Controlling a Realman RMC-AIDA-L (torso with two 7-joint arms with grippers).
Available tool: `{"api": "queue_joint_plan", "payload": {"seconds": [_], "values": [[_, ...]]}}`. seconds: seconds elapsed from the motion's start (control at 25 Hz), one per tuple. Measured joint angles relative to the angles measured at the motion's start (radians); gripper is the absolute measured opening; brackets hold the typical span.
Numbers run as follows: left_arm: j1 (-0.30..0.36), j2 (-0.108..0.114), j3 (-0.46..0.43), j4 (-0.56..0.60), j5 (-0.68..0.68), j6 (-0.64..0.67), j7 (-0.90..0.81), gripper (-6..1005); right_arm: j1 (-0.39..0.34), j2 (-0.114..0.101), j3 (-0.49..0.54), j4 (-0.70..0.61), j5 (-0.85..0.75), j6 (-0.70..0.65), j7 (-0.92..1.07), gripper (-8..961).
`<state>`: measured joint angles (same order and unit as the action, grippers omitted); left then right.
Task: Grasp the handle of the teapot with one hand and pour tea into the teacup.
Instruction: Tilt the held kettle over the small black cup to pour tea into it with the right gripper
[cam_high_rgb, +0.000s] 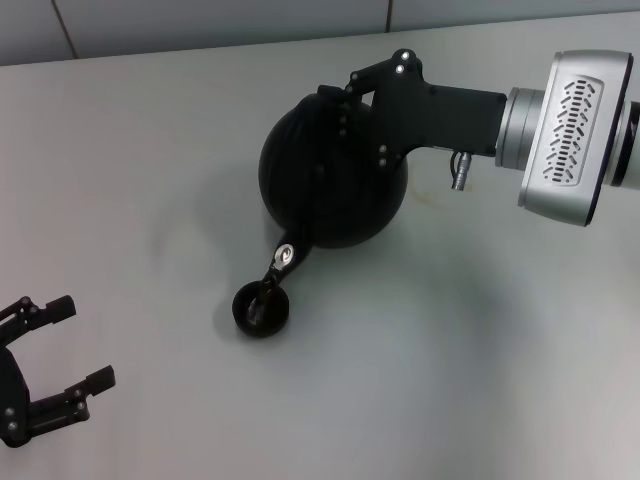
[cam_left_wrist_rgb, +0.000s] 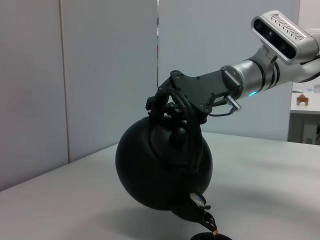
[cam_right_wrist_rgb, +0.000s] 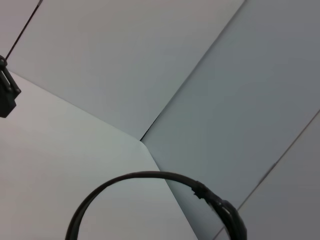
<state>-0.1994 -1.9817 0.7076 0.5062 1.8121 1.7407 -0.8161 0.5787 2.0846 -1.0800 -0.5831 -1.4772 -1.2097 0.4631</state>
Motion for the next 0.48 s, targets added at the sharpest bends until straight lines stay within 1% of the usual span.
{"api": "queue_joint_plan", "payload": {"seconds": [0.2, 0.28, 0.32, 0.44, 0.48], "values": [[0.001, 0.0, -0.001, 0.0, 0.0, 0.002, 0.0, 862, -0.001, 0.0, 0.004, -0.001, 0.001, 0.0, 0.037, 93], [0.002, 0.0, -0.001, 0.0, 0.0, 0.002, 0.0, 862, -0.002, -0.001, 0.009, 0.0, 0.001, -0.001, 0.123, 94], [0.002, 0.0, -0.001, 0.0, 0.0, 0.002, 0.0, 862, -0.002, -0.001, 0.009, 0.0, 0.001, -0.001, 0.123, 94], [0.003, 0.0, -0.001, 0.0, 0.0, 0.003, 0.0, 862, -0.005, -0.004, 0.011, 0.001, 0.001, 0.005, 0.217, 94], [0.003, 0.0, -0.001, 0.0, 0.0, 0.003, 0.0, 862, -0.011, -0.005, 0.012, 0.002, 0.001, 0.008, 0.27, 94]]}}
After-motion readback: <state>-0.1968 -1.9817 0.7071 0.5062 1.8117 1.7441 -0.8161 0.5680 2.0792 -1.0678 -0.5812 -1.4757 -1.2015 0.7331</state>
